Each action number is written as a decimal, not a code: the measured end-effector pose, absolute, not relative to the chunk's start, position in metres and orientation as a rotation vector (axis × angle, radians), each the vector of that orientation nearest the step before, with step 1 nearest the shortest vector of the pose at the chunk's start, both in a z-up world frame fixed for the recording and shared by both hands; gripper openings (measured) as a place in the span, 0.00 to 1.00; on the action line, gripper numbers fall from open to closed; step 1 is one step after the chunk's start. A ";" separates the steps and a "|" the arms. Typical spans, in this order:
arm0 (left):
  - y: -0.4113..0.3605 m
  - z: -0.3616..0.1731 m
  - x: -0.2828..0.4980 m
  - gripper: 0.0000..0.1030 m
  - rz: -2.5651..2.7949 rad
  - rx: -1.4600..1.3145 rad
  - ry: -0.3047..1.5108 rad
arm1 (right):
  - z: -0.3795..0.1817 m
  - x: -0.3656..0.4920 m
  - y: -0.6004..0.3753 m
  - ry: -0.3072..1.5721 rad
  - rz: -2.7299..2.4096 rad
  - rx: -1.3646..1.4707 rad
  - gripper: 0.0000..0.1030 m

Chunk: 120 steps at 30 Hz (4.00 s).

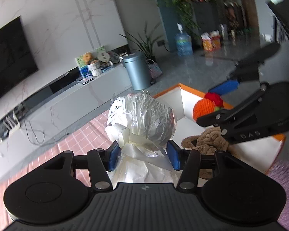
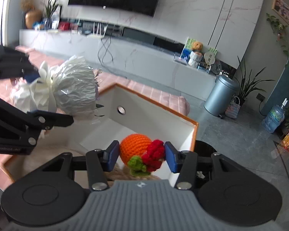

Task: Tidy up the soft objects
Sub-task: 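Carry the orange fruit and plastic bag toward the orange box, then lower the fruit and bag into the orange box and open both grippers, then move both grippers back over the table toward the knitted hat and white tissue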

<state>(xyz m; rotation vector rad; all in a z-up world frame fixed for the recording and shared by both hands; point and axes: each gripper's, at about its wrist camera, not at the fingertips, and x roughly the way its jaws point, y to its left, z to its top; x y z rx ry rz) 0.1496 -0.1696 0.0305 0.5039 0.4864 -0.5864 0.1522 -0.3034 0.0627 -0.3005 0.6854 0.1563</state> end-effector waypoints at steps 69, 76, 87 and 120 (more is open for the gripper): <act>-0.183 0.039 0.158 0.89 -0.642 0.546 0.505 | 0.072 0.171 -0.295 0.754 0.189 -0.550 0.82; -0.140 0.050 0.145 0.89 -0.582 0.430 0.514 | 0.086 0.152 -0.271 0.721 0.175 -0.449 0.82; -0.053 0.056 0.130 0.86 -0.423 0.173 0.516 | 0.091 0.140 -0.211 0.673 0.260 -0.200 0.82; 0.096 -0.029 0.184 0.86 -0.148 -0.094 0.641 | -0.018 0.228 -0.076 0.873 0.288 -0.030 0.85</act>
